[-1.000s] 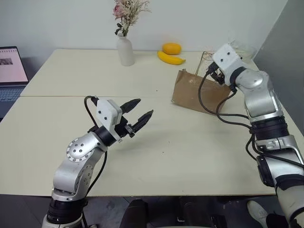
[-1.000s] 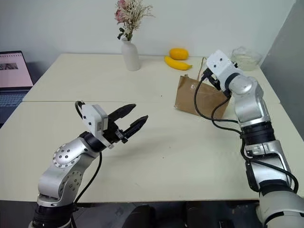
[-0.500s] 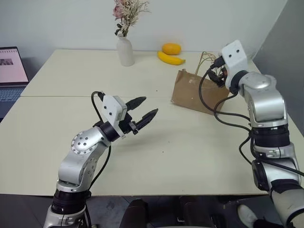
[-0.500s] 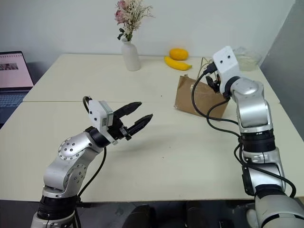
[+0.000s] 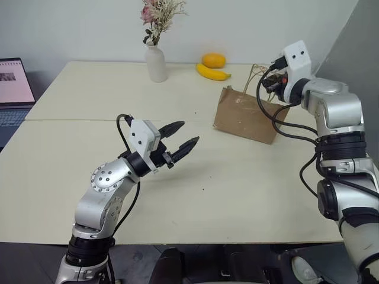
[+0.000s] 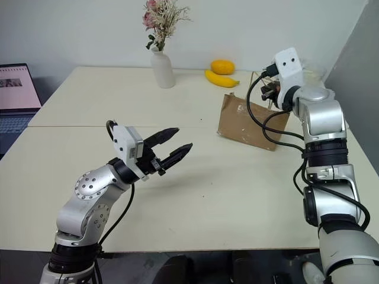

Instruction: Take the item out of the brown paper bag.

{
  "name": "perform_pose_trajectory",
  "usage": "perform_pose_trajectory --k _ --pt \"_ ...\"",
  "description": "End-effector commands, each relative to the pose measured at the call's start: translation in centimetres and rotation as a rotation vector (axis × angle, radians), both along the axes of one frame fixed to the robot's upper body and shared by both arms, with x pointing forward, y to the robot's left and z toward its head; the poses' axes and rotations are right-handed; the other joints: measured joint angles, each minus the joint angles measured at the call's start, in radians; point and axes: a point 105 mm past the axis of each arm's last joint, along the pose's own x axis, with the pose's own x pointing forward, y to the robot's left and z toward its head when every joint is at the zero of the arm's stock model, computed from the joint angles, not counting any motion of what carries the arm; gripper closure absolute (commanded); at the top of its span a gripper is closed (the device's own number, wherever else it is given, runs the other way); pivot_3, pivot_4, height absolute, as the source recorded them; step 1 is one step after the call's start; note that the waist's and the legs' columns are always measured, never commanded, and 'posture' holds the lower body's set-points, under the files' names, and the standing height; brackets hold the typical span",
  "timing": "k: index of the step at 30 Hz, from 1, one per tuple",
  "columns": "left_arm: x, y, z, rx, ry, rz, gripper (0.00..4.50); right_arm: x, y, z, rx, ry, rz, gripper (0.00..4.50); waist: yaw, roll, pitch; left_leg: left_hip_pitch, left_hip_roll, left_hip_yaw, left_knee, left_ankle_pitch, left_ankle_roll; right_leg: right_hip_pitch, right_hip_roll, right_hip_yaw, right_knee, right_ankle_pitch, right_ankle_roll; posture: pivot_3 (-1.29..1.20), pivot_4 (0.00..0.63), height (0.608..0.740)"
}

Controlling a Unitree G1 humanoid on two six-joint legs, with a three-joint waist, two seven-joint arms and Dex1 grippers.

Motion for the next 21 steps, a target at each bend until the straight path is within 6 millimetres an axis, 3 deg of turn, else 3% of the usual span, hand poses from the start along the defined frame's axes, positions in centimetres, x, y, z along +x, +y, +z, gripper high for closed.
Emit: perform_pose_trajectory --k 1,14,21 --pt "-0.4 0.2 1.0 0.008 -0.051 -0.004 1.52 -0.7 0.4 2.8 0.048 -0.063 0.056 4.43 0.0 0.0 0.0 0.0 0.0 0.0 0.0 0.0 0.0 0.0 0.0 0.0 0.0 0.0 0.0 0.0 0.15 0.74" --pt "-1.5 2.5 1.6 0.002 -0.025 0.057 1.52 -0.4 3.6 7.9 -0.071 -0.281 0.169 4.43 -0.005 0.001 0.001 0.0 0.001 0.0 -0.001 0.0 0.0 -0.002 0.0 0.0 0.0 0.0 0.0 0.0 0.15 0.74" --pt "-2.8 3.9 1.8 -0.046 0.004 0.137 1.52 0.3 6.8 9.7 -0.105 -0.352 0.255 4.43 -0.006 0.001 0.001 0.0 0.001 0.0 -0.001 0.0 0.0 -0.001 -0.002 0.001 0.0 0.0 0.0 0.0 0.15 0.74"
